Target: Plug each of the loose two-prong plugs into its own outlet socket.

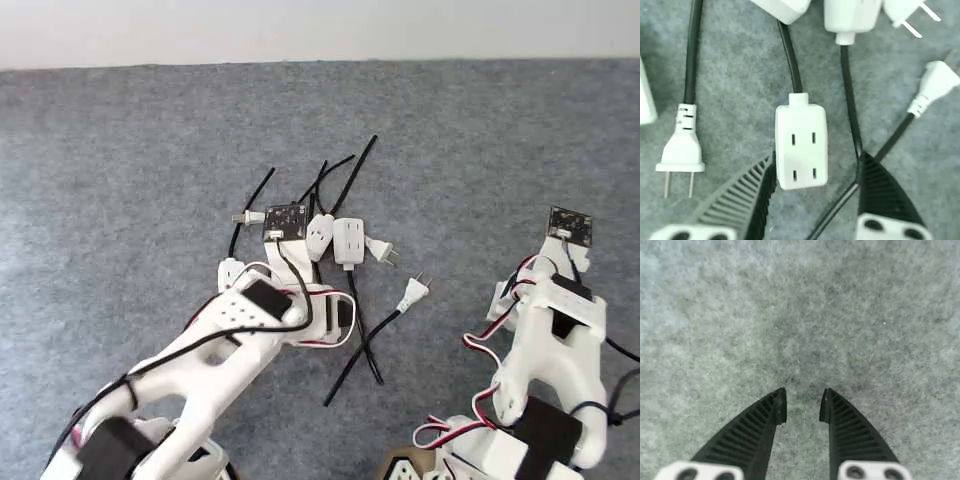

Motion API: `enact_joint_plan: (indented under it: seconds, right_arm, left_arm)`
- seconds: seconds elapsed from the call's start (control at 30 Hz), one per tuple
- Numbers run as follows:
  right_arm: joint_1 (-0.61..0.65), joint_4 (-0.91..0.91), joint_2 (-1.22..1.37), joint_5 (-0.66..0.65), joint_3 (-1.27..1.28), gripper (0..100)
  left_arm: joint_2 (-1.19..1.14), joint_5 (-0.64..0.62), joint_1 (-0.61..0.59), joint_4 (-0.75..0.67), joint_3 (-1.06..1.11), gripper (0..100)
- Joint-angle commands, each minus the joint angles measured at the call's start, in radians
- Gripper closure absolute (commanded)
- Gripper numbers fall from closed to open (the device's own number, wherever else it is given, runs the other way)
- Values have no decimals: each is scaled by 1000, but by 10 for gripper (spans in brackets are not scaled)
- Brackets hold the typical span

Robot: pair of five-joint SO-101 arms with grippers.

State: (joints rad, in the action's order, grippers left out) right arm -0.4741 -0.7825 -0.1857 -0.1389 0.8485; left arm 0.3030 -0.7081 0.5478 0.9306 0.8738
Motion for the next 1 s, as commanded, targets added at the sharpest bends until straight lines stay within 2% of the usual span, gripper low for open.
enact_joint_plan:
  seconds: [0.0,0.13,0.33,0.47,0.57,0.8,0.97]
  right_arm:
    - [5,7,-10,-2,-11,876]
    - [59,-44,-22,129,-32,875]
    - [271,-348,-21,382,-153,872]
    - [331,-464,-21,520,-262,872]
    - [371,-483,-21,578,-315,872]
    - [576,-461,-12,597,-319,874]
    - [685,-460,-10,473,-282,876]
  left_arm:
    - [117,107,-14,2,42,750]
    - [169,166,-63,-2,93,750]
    - [178,275,-158,-5,91,750]
    - [180,282,-215,-74,96,750]
    - [180,284,-247,-92,94,750]
    - [180,285,-253,-92,96,750]
    - [180,285,-253,-92,96,750]
